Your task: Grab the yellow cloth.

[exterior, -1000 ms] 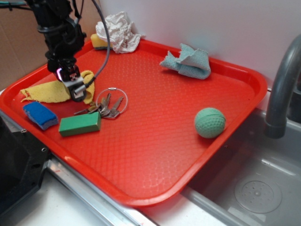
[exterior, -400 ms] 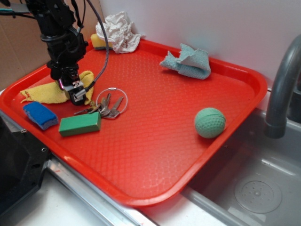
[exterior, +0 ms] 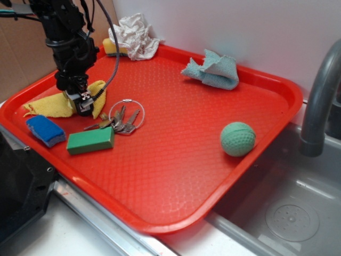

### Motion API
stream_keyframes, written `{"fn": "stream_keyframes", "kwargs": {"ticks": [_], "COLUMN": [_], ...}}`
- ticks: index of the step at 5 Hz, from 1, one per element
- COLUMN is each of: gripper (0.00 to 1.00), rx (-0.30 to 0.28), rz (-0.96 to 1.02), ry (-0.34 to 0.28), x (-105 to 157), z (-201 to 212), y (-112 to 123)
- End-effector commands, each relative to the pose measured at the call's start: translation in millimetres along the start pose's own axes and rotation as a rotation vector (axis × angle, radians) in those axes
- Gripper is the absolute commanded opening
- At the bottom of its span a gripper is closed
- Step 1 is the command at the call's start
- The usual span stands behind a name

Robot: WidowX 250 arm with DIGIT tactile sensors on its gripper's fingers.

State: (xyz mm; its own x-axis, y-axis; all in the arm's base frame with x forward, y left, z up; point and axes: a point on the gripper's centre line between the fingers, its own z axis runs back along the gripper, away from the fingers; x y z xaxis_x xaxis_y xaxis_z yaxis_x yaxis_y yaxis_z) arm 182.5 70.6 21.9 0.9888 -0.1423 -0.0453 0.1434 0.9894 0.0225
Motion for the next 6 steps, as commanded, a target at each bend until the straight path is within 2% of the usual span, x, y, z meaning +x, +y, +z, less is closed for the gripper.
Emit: {"fn": "stream_keyframes", "kwargs": {"ticks": [1,2,4,5,6], "gripper": [0.0,0.0,0.0,0.0,0.0], "rx": [0.059,0.086,-0.041,-0.087,-0.063], "rz": [0.086,0.194,0.418,0.441,0.435], "ry": [-0.1,-0.178,-0.143,-0.143,-0.177], "x": [12.5,26.4,46.8,38.4,28.7], "z": [64.5,117.0,220.1,255.2,259.6], "y": [-2.8,-24.6,-34.6,-36.2,-39.2]}}
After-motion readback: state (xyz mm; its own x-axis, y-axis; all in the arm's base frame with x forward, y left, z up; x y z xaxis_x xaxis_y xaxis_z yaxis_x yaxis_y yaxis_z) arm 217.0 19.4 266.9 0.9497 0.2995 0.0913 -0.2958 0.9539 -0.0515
